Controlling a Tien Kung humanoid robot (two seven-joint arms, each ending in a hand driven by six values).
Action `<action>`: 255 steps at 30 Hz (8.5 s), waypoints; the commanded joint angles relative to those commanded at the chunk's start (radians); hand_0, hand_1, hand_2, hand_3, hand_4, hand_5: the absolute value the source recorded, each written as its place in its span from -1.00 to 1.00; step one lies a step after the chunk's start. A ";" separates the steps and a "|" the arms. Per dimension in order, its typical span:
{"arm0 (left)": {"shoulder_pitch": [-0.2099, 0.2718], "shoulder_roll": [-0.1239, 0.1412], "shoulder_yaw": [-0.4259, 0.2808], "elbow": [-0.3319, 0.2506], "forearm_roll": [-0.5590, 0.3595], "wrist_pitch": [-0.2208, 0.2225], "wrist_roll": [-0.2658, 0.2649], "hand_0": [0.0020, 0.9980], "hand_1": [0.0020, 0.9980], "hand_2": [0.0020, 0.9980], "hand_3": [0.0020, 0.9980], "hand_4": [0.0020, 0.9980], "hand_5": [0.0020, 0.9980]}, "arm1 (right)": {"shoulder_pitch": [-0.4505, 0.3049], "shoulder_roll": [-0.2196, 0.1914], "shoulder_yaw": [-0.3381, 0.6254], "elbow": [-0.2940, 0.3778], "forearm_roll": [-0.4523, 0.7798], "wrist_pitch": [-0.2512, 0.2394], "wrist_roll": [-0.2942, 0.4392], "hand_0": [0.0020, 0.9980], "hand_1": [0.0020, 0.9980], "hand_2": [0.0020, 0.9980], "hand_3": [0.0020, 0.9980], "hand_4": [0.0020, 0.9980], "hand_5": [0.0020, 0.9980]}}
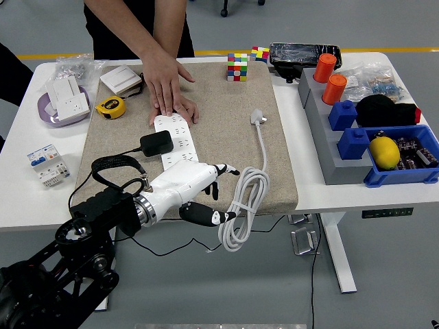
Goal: Pick up the plug,place it near the board,insert it into the board,press the button
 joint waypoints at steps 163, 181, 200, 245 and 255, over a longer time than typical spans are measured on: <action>0.349 -0.010 -0.584 -0.001 -0.236 0.417 -0.390 0.22 0.48 0.38 0.05 0.66 -0.50 | -0.005 -0.017 -0.021 0.005 0.002 0.011 -0.006 0.72 0.59 0.55 0.58 1.00 0.89; 0.375 0.003 -0.530 -0.001 0.000 0.375 -0.417 -0.43 -0.73 -0.63 0.50 0.03 -1.00 | -0.003 -0.018 -0.018 0.005 0.004 0.010 -0.007 0.72 0.58 0.55 0.58 1.00 0.90; 0.289 0.025 -0.440 -0.001 0.000 0.187 -0.379 -0.62 -0.94 -0.75 0.56 0.33 -1.00 | 0.000 -0.014 -0.014 0.005 0.007 0.010 -0.007 0.71 0.57 0.55 0.58 1.00 0.90; -0.109 0.057 -0.177 0.516 0.000 0.115 -0.361 -0.66 -1.00 -0.79 0.73 -0.42 -1.00 | 0.002 -0.010 -0.021 0.004 0.016 0.008 -0.007 0.71 0.56 0.55 0.57 1.00 0.92; -0.122 0.065 -0.158 0.513 0.000 0.102 -0.351 -0.78 -1.00 -0.76 0.70 -0.11 -1.00 | 0.000 -0.010 -0.022 0.003 0.018 0.008 -0.007 0.71 0.56 0.55 0.57 1.00 0.92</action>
